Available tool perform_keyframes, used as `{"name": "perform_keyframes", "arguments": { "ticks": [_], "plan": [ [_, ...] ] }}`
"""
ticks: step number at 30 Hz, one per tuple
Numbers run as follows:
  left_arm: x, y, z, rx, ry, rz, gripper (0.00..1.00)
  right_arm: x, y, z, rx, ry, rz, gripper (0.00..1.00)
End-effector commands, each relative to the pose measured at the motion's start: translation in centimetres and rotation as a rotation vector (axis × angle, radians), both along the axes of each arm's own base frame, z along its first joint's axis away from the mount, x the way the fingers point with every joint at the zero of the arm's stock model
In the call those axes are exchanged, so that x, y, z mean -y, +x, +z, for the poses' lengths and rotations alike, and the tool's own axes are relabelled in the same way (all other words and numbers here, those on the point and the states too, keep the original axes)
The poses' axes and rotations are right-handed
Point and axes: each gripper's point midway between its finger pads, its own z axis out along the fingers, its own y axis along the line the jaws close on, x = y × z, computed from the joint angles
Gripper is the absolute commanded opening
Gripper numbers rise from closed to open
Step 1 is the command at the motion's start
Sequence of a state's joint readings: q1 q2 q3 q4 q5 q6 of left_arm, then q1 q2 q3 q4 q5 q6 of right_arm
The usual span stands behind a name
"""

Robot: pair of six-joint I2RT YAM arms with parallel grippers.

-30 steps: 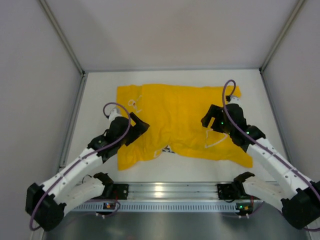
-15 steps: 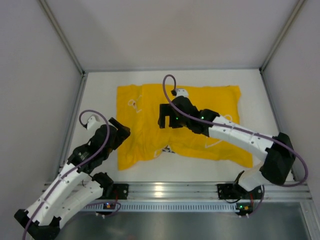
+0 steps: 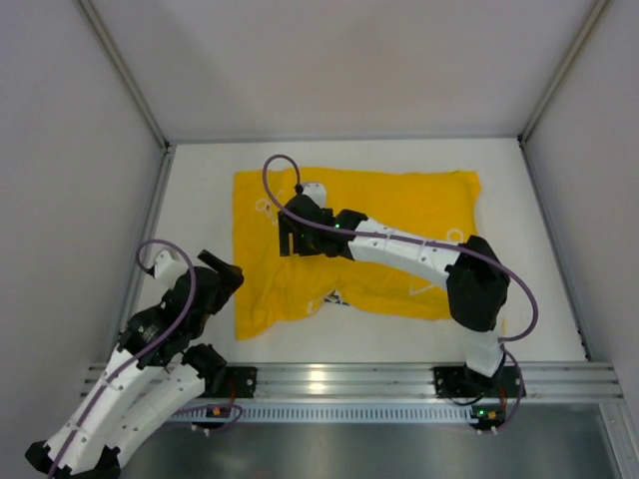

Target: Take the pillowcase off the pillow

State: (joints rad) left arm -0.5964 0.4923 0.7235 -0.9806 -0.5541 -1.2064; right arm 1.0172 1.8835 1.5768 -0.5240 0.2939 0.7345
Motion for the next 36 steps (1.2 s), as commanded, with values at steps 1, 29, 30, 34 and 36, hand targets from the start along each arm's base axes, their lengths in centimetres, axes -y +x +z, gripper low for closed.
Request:
{"name": "perform_keyframes", "arguments": {
  "ticks": [1, 29, 30, 34, 36],
  "plan": [
    [-1.2, -0.6, 0.8, 0.020, 0.019, 0.032, 0.99, -0.8, 0.1, 0.7, 0.038, -0.067, -0.052, 0.77],
    [-0.8, -1.1, 0.0, 0.008, 0.002, -0.002, 0.99, 4.8, 0.9, -2.2, 0.122, -0.423, -0.192, 0.31],
    [-0.7, -1.0, 0.1, 0.005, 0.006, -0.007, 0.99, 5.0, 0.8, -2.2, 0.122, -0.420, -0.199, 0.26],
    [0.1, -0.7, -0.1, -0.034, 0.028, -0.049, 0.99, 6.0, 0.4, -1.9, 0.120, -0.424, -0.204, 0.24],
    [1.4, 0.2, -0.1, -0.055, 0.065, -0.115, 0.99, 6.5, 0.1, -1.6, 0.121, -0.418, -0.214, 0.24]
  ]
}}
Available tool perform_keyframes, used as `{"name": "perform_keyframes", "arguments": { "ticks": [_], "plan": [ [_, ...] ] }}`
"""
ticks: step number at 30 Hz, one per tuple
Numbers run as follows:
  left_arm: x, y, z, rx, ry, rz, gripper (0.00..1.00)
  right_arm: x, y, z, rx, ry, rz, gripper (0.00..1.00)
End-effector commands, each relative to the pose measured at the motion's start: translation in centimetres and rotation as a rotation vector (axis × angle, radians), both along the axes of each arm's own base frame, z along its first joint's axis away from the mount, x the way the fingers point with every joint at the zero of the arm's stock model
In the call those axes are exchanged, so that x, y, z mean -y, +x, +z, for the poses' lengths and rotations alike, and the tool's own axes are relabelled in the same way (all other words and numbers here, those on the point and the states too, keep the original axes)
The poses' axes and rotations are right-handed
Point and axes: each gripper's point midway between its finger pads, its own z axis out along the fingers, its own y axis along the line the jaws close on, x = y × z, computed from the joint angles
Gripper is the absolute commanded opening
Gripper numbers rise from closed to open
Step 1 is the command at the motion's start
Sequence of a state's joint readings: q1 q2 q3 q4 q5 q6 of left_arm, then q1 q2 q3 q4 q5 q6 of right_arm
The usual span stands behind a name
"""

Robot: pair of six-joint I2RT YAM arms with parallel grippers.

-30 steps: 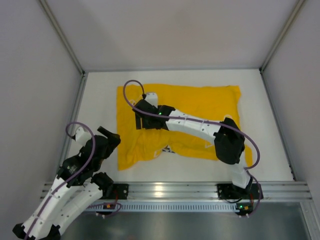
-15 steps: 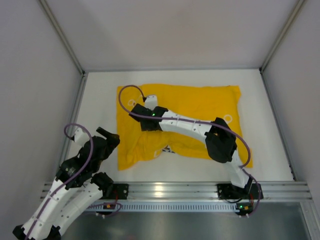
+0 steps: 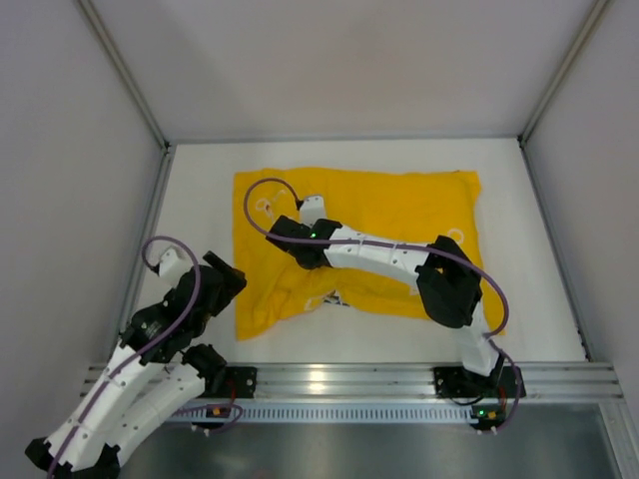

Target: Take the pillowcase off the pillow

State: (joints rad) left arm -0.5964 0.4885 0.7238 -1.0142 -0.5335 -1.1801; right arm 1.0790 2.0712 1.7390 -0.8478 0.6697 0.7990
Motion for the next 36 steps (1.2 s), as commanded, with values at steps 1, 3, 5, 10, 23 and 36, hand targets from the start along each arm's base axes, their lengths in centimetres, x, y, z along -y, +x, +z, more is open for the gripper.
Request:
{"name": "perform_keyframes", "arguments": {
  "ticks": [1, 3, 5, 10, 23, 36],
  "plan": [
    [2.2, 1.0, 0.5, -0.041, 0.036, -0.118, 0.99, 2.3, -1.1, 3.3, 0.038, 0.005, -0.021, 0.24],
    [3.3, 1.8, 0.0, -0.085, 0.072, -0.171, 0.99, 3.0, -1.3, 3.9, 0.046, 0.011, -0.029, 0.23],
    [4.7, 2.5, 0.6, -0.073, 0.054, -0.222, 0.99, 4.2, -1.8, 4.5, 0.054, 0.020, -0.037, 0.20],
    [7.2, 4.3, 1.8, -0.036, 0.061, -0.345, 0.99, 6.1, -2.6, 3.7, 0.008, 0.105, -0.015, 0.00],
    [14.9, 7.6, 0.4, -0.117, 0.076, -0.517, 0.94, 6.7, -2.2, 0.3, -0.108, 0.320, 0.010, 0.00],
    [20.2, 8.2, -3.3, -0.169, 0.175, -0.483, 0.87, 7.6, -2.4, 1.1, -0.084, 0.380, -0.032, 0.00]
  ]
}}
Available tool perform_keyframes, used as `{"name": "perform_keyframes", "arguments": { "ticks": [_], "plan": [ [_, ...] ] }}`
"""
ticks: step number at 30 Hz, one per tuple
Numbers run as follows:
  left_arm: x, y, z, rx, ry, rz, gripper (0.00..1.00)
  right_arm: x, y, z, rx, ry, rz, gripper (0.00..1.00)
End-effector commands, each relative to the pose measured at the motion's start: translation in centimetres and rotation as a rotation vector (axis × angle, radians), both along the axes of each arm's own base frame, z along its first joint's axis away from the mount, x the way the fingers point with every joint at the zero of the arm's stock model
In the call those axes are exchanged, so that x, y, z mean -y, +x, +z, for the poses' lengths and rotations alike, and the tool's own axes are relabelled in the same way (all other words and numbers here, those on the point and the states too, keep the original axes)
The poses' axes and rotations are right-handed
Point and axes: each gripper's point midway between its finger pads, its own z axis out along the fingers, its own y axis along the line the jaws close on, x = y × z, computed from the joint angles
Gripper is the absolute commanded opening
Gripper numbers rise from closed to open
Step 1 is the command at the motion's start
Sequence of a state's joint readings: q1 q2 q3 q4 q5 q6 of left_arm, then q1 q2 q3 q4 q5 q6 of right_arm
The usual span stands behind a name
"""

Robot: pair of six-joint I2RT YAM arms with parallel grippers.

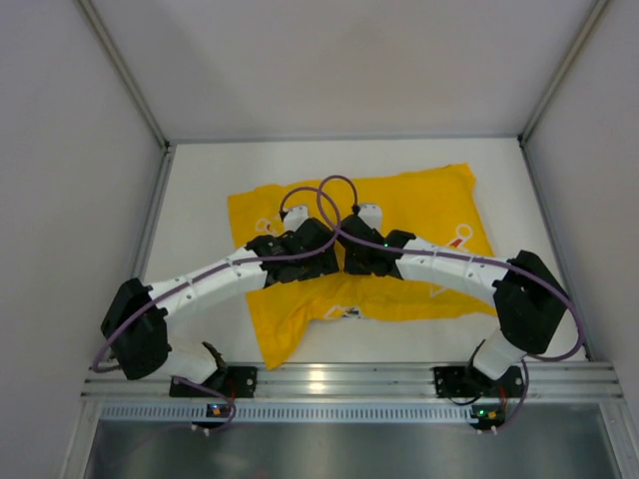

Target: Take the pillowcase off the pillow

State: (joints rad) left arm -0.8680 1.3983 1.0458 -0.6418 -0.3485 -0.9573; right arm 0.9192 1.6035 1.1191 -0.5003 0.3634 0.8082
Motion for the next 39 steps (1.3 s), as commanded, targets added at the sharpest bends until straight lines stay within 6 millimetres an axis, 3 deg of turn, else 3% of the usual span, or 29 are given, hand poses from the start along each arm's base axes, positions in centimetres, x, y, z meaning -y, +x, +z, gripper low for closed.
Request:
{"name": "perform_keyframes", "arguments": {
  "ticks": [1, 9, 13, 14, 16, 17, 21, 25, 31, 39],
  "plan": [
    [1.2, 1.6, 1.3, 0.071, -0.035, 0.065, 0.87, -0.1, 0.6, 1.6, 0.038, 0.064, -0.020, 0.00],
    [2.0, 1.8, -0.6, 0.049, 0.021, 0.058, 0.77, 0.7, 0.6, 1.6, 0.042, 0.064, -0.027, 0.00],
    [2.5, 1.1, -1.7, 0.042, 0.057, 0.041, 0.49, 1.3, 0.8, 1.6, 0.043, 0.068, -0.043, 0.00],
    [2.4, 0.9, -2.0, 0.039, 0.061, 0.044, 0.35, 1.5, 0.9, 1.7, 0.044, 0.073, -0.049, 0.00],
    [1.8, 0.2, -3.0, 0.027, 0.074, 0.056, 0.33, 1.8, 1.1, 1.7, 0.044, 0.085, -0.056, 0.00],
    [1.5, 0.0, -3.2, 0.026, 0.078, 0.062, 0.35, 1.6, 1.0, 1.6, 0.033, 0.101, -0.048, 0.00],
    [0.3, -1.1, -3.3, 0.042, 0.082, 0.068, 0.76, 1.6, 0.9, 1.2, 0.003, 0.149, -0.032, 0.00],
    [-0.4, -2.2, -1.7, 0.074, 0.004, 0.067, 0.89, 1.4, 1.0, 1.0, -0.012, 0.176, -0.022, 0.00],
    [-0.8, -3.0, -1.0, 0.087, -0.018, 0.033, 0.89, 1.1, 0.8, 1.1, -0.015, 0.208, -0.014, 0.00],
    [-0.2, -3.1, -3.0, 0.084, 0.065, 0.018, 0.87, 0.7, 0.6, 1.4, -0.025, 0.249, -0.010, 0.00]
  ]
}}
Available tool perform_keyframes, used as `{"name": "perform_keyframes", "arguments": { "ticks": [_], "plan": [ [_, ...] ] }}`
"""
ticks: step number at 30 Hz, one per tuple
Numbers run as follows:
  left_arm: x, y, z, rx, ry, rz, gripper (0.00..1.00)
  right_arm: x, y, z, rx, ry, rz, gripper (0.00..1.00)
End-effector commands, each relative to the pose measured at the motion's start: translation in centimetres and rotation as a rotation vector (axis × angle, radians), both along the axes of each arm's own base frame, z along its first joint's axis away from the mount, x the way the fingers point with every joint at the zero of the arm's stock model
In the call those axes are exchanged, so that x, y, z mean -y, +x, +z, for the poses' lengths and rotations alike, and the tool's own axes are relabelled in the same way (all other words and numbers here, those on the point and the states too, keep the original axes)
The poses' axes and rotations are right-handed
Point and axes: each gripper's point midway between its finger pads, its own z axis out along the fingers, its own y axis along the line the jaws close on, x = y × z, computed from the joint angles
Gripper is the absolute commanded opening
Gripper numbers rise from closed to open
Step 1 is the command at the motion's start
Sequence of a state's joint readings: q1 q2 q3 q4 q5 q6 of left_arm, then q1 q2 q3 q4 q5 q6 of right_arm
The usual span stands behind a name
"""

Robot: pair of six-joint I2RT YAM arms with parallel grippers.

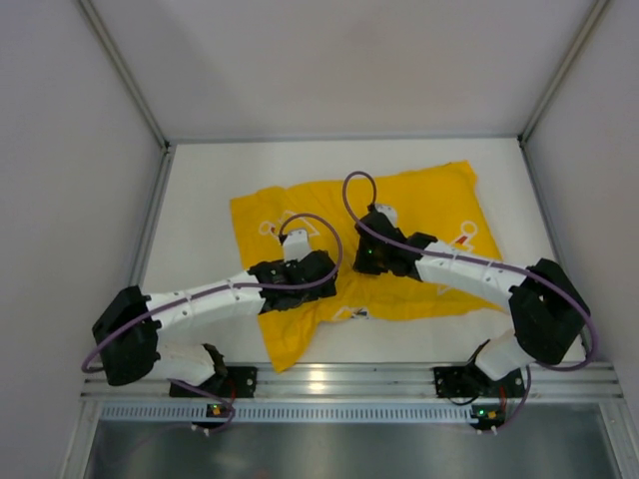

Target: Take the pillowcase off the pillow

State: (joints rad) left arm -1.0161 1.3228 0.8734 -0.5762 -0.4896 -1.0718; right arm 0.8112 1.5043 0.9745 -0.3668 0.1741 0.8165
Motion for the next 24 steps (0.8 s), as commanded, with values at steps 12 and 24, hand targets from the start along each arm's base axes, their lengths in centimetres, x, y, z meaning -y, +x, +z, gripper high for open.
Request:
{"name": "perform_keyframes", "arguments": {
  "ticks": [12, 24],
  "plan": [
    [-0.9, 1.0, 0.9, 0.094, 0.013, 0.072, 0.18, -0.2, 0.2, 0.9, 0.017, 0.085, -0.008, 0.00],
    [-3.9, 0.4, 4.8, 0.210, -0.125, 0.142, 0.00, 1.7, 0.2, -0.5, 0.035, 0.017, -0.049, 0.00]
  ]
}}
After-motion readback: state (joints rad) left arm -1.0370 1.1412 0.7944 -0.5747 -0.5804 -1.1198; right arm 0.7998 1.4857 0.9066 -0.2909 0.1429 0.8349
